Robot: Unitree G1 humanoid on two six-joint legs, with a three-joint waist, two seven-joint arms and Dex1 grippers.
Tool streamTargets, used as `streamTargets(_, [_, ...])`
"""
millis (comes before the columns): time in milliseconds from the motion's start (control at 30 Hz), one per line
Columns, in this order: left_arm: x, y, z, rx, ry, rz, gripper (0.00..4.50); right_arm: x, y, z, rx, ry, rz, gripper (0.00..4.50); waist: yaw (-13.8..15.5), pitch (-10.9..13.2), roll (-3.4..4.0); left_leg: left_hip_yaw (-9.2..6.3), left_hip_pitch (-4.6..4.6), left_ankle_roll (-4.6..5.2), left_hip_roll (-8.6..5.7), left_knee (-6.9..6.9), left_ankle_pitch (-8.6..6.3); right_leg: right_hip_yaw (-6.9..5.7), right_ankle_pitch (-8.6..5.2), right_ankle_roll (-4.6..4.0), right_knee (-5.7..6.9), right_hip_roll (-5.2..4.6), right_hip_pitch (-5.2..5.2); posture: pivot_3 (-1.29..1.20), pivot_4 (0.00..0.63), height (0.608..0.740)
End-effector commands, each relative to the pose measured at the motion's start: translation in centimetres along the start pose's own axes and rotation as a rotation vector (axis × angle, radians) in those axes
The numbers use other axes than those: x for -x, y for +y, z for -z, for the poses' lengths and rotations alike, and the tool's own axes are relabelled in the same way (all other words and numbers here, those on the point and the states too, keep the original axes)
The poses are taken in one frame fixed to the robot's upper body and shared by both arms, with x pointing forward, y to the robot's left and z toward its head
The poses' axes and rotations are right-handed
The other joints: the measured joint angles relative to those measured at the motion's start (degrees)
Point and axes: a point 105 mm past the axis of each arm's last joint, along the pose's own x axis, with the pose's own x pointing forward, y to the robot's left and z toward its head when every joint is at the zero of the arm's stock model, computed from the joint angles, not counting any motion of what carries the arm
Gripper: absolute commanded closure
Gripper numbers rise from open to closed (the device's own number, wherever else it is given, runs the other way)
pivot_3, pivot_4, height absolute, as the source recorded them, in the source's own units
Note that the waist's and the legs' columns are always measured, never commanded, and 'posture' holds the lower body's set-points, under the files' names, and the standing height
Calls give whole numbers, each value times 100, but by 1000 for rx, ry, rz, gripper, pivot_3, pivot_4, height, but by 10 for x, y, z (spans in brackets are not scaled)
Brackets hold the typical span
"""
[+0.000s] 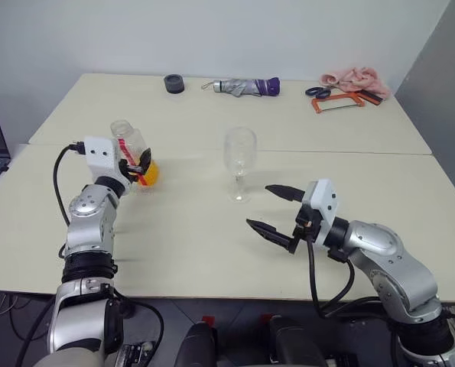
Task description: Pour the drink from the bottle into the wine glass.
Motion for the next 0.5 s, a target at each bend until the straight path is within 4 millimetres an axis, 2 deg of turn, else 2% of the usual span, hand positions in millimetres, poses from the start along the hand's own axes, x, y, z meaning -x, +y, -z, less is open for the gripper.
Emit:
streamTargets(33, [-3,5,-20,-16,-70,-5,2247,1,2,-20,57,-70,-7,0,1,0,0,-1,0,0,1,0,0,0,0,0,0,0,0,0,150,740])
streamTargets(67, [-3,5,-20,-14,-71,-4,2515,0,2,-21,58,-73,-6,0,0,0,0,-1,0,0,0,0,0,0,0,0,0,-1,0,0,150,740])
streamTargets(133, [-4,5,-21,-10,-74,-3,2737,0,2,-22,60,-76,-7,0,0,0,0,-1,0,0,0,1,0,-1,0,0,0,-1,0,0,150,740])
streamTargets(500, [-5,3,-26,3,-87,11,2757,-1,-2,-27,83,-94,9,0,0,0,0,-3,0,0,0,1,0,-2,0,-1,1,-1,0,0,150,740])
